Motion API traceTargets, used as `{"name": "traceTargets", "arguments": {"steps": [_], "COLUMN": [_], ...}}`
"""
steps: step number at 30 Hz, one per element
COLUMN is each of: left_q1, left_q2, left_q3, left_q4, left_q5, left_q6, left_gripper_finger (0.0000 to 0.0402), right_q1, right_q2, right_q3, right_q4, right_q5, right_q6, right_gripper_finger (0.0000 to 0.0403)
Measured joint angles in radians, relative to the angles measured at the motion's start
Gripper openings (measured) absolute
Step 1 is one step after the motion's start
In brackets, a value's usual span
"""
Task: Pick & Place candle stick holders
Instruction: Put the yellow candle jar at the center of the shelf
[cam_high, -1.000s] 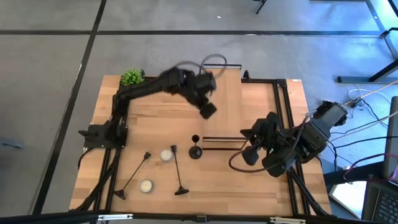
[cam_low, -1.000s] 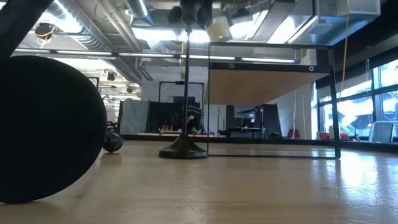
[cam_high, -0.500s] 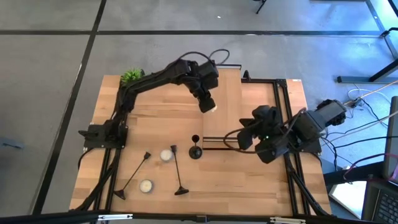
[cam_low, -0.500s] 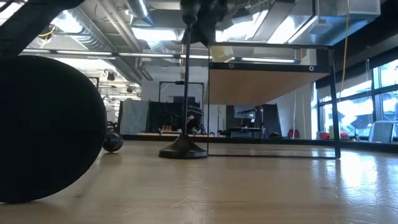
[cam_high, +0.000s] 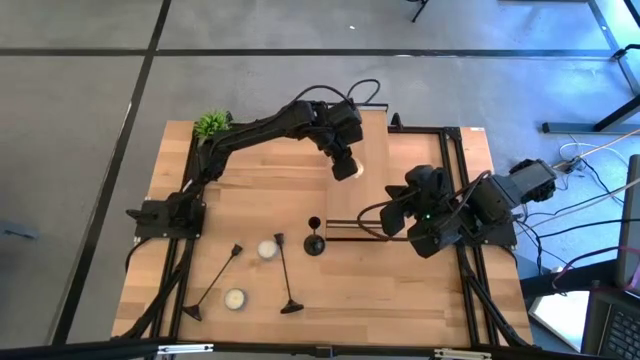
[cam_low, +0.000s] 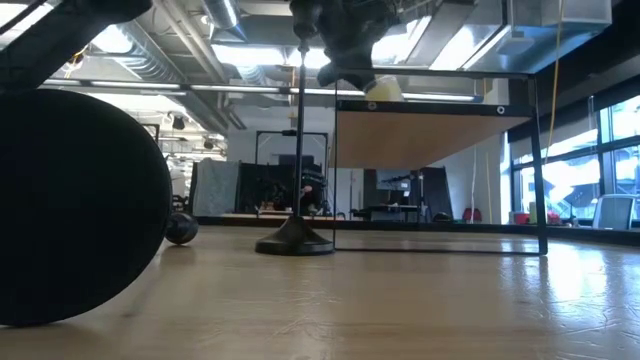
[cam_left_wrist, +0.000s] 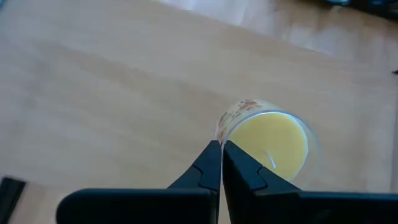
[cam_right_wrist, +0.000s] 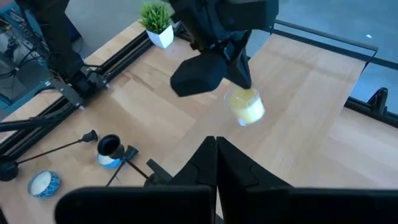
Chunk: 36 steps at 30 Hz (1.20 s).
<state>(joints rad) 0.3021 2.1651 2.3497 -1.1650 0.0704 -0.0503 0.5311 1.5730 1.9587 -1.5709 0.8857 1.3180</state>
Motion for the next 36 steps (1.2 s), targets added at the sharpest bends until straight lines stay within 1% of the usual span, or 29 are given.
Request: {"name": "traceTargets", "arguments": {"steps": [7, 11, 19, 36], "left_q1": [0.024, 0.027, 0.027, 0.035], "left_q2": [0.011, 0.028, 0.039, 0.042], "left_q3": [0.000, 0.000, -0.001, 0.000], "left_q4": [0.012, 0.050, 0.029, 0.039], "left_q5": [-0.042, -0.003, 0.011, -0.003], "left_q6": [-0.023, -0.038, -0.033, -0.022], "left_gripper_finger": [0.0001, 0.0001, 0.0001, 0.0001], "right_q1": [-0.016, -0.016, -0.016, -0.016], "right_q2": [0.000, 0.000, 0.000, 0.000], "right_q3": [0.000, 0.000, 0.000, 0.000], "right_q4": [0.000, 0.000, 0.000, 0.012], "right_q5": [-0.006, -0.006, -0.006, 0.004], "right_q6": [-0.022, -0.024, -0.020, -0.017], "right_gripper_finger": [0.0000, 0.0000, 0.0000, 0.0000]}}
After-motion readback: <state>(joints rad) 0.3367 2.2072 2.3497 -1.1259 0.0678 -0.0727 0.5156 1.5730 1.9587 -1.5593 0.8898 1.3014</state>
